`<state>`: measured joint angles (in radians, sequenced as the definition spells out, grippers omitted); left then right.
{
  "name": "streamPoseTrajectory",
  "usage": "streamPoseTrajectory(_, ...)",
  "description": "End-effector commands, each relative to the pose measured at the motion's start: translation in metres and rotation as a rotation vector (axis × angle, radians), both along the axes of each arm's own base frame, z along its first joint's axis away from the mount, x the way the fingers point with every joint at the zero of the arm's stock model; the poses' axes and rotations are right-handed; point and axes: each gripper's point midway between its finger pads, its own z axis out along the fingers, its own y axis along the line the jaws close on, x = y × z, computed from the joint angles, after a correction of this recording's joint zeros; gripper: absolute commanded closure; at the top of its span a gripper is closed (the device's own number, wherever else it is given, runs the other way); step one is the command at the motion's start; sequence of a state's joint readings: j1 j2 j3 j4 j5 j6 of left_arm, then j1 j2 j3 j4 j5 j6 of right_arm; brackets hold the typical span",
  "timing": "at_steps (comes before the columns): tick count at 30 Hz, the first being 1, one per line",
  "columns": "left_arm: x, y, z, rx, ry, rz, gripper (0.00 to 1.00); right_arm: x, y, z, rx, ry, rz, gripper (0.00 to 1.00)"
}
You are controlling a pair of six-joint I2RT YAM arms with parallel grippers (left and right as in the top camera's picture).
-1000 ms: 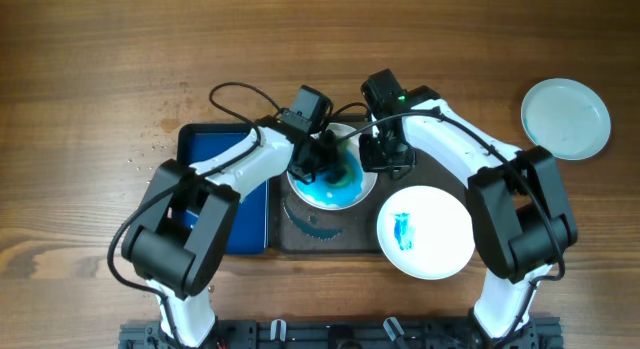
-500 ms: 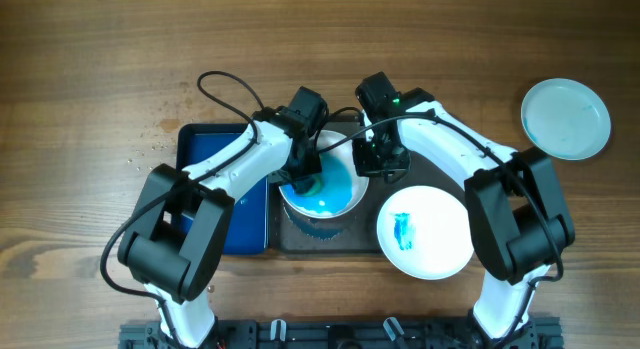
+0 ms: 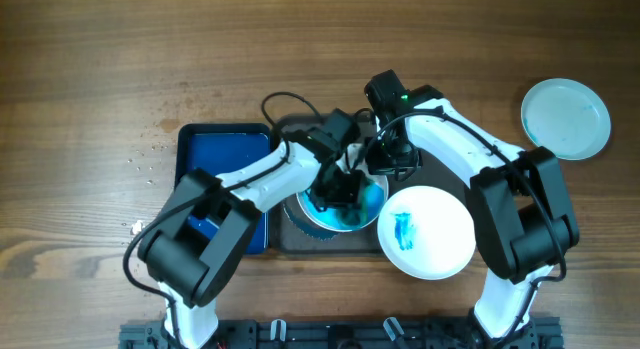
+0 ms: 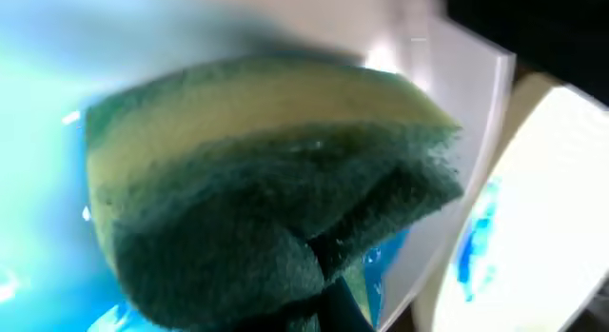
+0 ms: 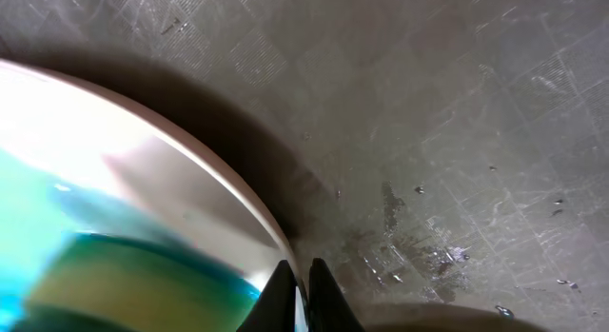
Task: Clean dirty plates on tray and stack at the side
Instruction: 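Scrub the plate with the sponge while the right gripper holds the rim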
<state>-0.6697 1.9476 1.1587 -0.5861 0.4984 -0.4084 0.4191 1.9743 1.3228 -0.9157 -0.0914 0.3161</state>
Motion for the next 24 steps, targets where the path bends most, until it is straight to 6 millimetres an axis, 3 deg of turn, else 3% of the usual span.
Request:
streamPoseTrajectory(1, -0.02, -0.022, -0.006, -0.095, 0.122, 0.017, 0.96, -0.001, 0.006, 0.0, 0.015, -0.008, -0.004, 0.96)
streamPoseTrajectory(4, 0.002, -0.026, -0.008, -0.09, 0.062, 0.104, 0.96, -0.001, 0.006, 0.0, 0.013, -0.005, -0.003, 0.95)
streamPoseTrajectory(13, 0.083, 0.009, -0.02, 0.093, -0.206, 0.457, 0.96, -0.004, 0.005, 0.0, 0.009, 0.004, 0.011, 0.96)
streamPoseTrajectory(19, 0.108, 0.049, -0.024, 0.244, -0.315, 0.636, 0.96, -0.004, 0.004, 0.0, 0.007, 0.006, 0.014, 0.96)
streamPoseTrajectory(24, 0.106, 0.093, -0.031, 0.422, -0.337, 0.678, 0.96, -0.004, 0.004, 0.0, 0.007, 0.006, 0.015, 0.96)
